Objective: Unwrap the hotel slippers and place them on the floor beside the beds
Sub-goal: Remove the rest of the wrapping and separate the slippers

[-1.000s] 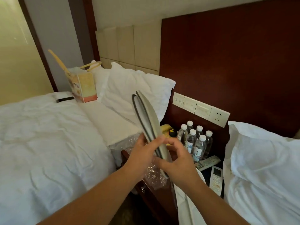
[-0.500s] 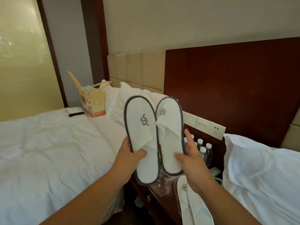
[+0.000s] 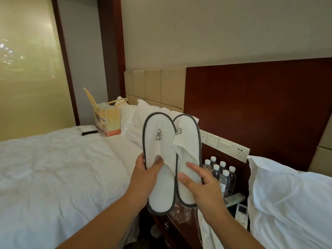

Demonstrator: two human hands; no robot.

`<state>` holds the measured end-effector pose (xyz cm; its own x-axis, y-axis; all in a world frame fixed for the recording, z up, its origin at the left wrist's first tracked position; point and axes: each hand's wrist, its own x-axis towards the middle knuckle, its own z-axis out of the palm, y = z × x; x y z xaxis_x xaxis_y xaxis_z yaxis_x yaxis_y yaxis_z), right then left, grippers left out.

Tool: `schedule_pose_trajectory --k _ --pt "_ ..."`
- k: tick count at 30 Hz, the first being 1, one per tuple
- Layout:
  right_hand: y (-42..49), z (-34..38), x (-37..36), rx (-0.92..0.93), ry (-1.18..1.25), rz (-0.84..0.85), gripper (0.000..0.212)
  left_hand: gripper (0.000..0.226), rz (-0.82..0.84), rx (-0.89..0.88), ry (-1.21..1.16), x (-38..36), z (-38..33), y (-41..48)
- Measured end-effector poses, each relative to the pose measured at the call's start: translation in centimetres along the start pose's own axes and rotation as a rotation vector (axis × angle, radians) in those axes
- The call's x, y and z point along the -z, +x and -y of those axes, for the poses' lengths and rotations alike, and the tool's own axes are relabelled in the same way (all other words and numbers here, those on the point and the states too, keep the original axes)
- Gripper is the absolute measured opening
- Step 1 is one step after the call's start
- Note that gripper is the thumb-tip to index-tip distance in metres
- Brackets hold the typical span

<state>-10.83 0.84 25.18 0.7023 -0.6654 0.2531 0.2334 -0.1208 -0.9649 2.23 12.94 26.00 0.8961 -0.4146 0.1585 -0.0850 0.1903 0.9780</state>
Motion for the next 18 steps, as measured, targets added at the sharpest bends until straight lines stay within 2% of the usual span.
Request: schedule_pose_trajectory --k 7,10,13,15,18 --pt "-0.3 0.2 -1.1 0.079 -0.157 0.022 0.086 0.074 -0.067 0.029 0.006 -0.3 -1.0 -0.2" --pt "0.1 0.1 -1.8 0.069 -0.16 0.022 0.071 0.071 -0.061 0.048 0.019 -0.9 -1.2 -0.5" --pt "0.7 0.1 -2.5 0.057 -0.263 -0.072 0.05 0.06 -0.076 0.052 0.052 -1.0 -0.9 -0.7" --pt "1.0 0.3 -2.8 0.078 -0.419 -0.143 0.047 0.054 -0.06 0.048 0.098 -1.0 -0.6 -0.8" --pt "1.4 0.7 -2.9 0.154 -0.689 -0.203 0.045 0.029 -0.033 -0.028 0.225 -1.0 -0.3 -1.0"
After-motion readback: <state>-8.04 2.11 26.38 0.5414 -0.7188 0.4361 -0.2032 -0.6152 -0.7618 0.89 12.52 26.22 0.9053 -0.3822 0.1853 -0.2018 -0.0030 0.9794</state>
